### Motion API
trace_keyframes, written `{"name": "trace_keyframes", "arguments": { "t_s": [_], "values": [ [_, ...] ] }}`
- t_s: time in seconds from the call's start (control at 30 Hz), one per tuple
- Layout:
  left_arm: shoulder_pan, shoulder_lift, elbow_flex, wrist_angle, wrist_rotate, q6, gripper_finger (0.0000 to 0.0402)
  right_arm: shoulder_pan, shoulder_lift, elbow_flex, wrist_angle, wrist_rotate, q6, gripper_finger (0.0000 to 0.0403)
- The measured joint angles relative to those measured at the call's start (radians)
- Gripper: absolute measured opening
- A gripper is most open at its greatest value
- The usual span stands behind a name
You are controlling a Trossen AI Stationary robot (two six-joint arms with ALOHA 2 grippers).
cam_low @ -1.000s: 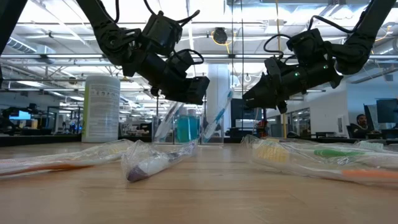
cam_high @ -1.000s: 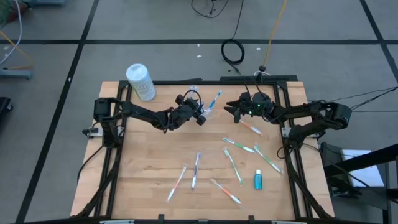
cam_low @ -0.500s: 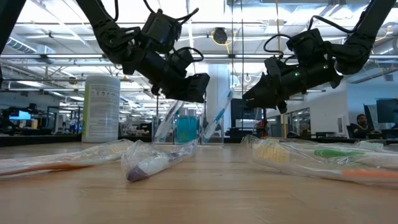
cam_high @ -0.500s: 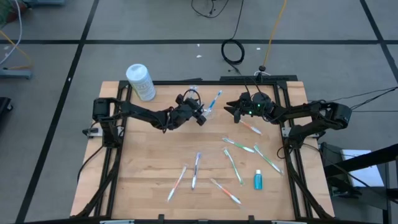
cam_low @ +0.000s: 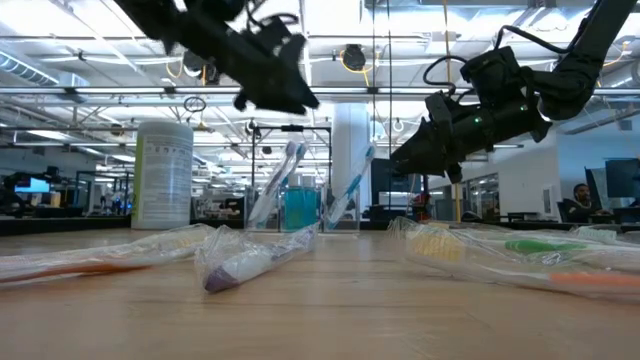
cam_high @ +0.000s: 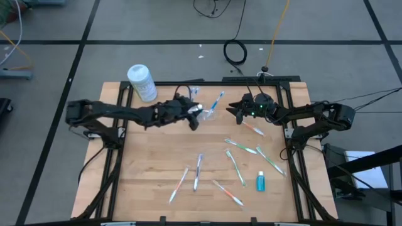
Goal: Pick & Place toothbrushing station
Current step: Put the top orange toothbrush into the transparent organizer
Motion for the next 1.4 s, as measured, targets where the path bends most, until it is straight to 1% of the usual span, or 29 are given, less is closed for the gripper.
{"name": "trace_keyframes", "arguments": {
  "t_s": [0.17,0.3,0.5,0.63,0.73,0.83,1.0,1.2,1.3,1.4],
  "values": [
    [-0.026,-0.179,0.0,-0.242,-0.001,-0.054,0.0179,0.004,0.0,0.0,-0.02,0.0,0.002,0.0169],
    [-0.037,-0.319,0.0,-0.419,-0.003,-0.036,0.018,0.023,0.0,0.0,-0.027,-0.001,-0.005,0.0169],
    [-0.038,-0.53,0.0,-0.66,-0.014,-0.052,0.018,0.056,0.0,0.0,-0.045,-0.001,-0.021,0.0169],
    [-0.048,-0.631,-0.067,-0.713,-0.048,-0.103,0.018,0.073,0.0,0.0,-0.094,-0.001,-0.027,0.0169],
    [-0.06,-0.682,-0.154,-0.695,-0.05,-0.115,0.0179,0.082,0.0,0.0,-0.148,-0.001,-0.031,0.0169],
    [-0.068,-0.702,-0.262,-0.621,-0.05,-0.134,0.0179,0.091,0.0,0.0,-0.202,-0.001,-0.063,0.0169],
    [-0.074,-0.697,-0.417,-0.409,-0.033,-0.139,0.018,0.125,-0.008,0.0,-0.223,-0.001,-0.142,0.0169],
    [-0.074,-0.698,-0.567,-0.178,-0.023,-0.139,0.0179,0.216,-0.094,0.0,-0.221,0.013,-0.247,0.0169],
    [-0.072,-0.697,-0.628,-0.075,-0.023,-0.12,0.0179,0.274,-0.138,0.0,-0.242,0.114,-0.295,0.0169],
    [-0.062,-0.698,-0.667,-0.004,-0.023,-0.105,0.0179,0.293,-0.175,0.001,-0.378,0.245,-0.326,0.0169]
  ]
}}
